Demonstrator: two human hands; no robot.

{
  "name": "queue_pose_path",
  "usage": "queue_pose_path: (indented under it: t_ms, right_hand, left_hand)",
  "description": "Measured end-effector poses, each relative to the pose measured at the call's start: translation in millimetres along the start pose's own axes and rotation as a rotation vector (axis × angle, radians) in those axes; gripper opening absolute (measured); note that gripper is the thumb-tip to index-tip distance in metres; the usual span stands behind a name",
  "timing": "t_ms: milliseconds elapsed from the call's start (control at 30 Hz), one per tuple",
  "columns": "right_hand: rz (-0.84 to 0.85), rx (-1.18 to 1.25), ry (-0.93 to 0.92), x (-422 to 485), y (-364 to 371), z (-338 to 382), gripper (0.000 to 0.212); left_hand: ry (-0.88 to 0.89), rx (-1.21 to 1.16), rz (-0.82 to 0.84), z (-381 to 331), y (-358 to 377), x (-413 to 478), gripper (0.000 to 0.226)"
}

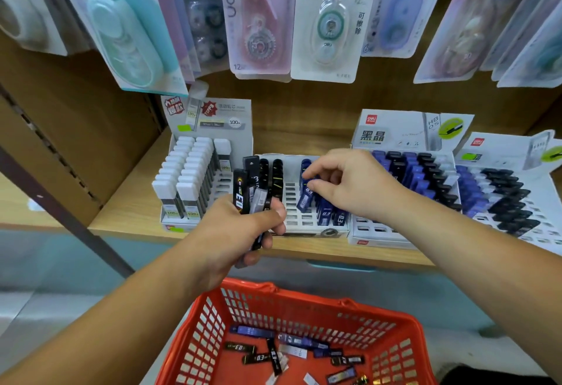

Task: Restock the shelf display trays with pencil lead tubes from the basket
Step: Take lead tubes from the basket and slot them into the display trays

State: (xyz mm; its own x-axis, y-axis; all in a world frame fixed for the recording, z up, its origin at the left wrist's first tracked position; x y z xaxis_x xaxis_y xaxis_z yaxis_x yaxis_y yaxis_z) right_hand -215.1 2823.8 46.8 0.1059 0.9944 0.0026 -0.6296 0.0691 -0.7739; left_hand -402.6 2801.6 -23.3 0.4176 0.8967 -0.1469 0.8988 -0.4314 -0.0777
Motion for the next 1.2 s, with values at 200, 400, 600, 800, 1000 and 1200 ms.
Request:
queue_pose_path:
  t_ms: [200, 400, 600, 800, 1000, 1200]
  right_hand:
    - [0.172, -0.150, 0.017, 1.2, 5.8, 4.8, 0.026]
    - [0.093, -0.227, -0.023, 1.8, -3.5, 7.3, 0.016]
    - [0.006, -0.122, 0.045, 4.4, -16.6, 0.5, 0.012]
    - [0.014, -0.218, -0.059, 2.4, -4.3, 9.9, 0.014]
    - [0.022, -0.336, -0.166, -2.1, 15.1, 18.0, 0.014]
    - [0.101, 0.172, -0.001, -4.5, 10.0, 28.6, 0.014]
  left_hand:
    - [0.011, -0.008, -0.013, -0.7, -2.3, 0.9, 0.022]
    - [0.000, -0.101, -0.038, -2.4, 1.3, -0.9, 0.008]
    - [-0.060, -0.056, 0.004, 5.9, 1.6, -2.9, 0.032]
    - [-0.041, -0.068, 0.013, 4.4, 2.7, -3.4, 0.017]
    - [-0.049, -0.048, -0.016, 3.5, -2.8, -5.1, 0.024]
    - [-0.012, -0.034, -0.018, -2.5, -6.8, -4.8, 0.028]
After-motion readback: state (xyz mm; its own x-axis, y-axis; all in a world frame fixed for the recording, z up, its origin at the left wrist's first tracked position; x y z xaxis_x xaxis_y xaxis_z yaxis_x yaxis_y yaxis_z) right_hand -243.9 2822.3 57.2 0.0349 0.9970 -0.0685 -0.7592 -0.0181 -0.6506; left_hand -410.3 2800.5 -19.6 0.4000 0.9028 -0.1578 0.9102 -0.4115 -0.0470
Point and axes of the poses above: each hand's wrist, its own x-axis towards the middle knuckle, its own y-axis out of the palm, z = x × y, the point moved 10 cm from there along x, towards the middle knuckle, and after that the axes turned 12 degrees about y, right-handed, at the moved point
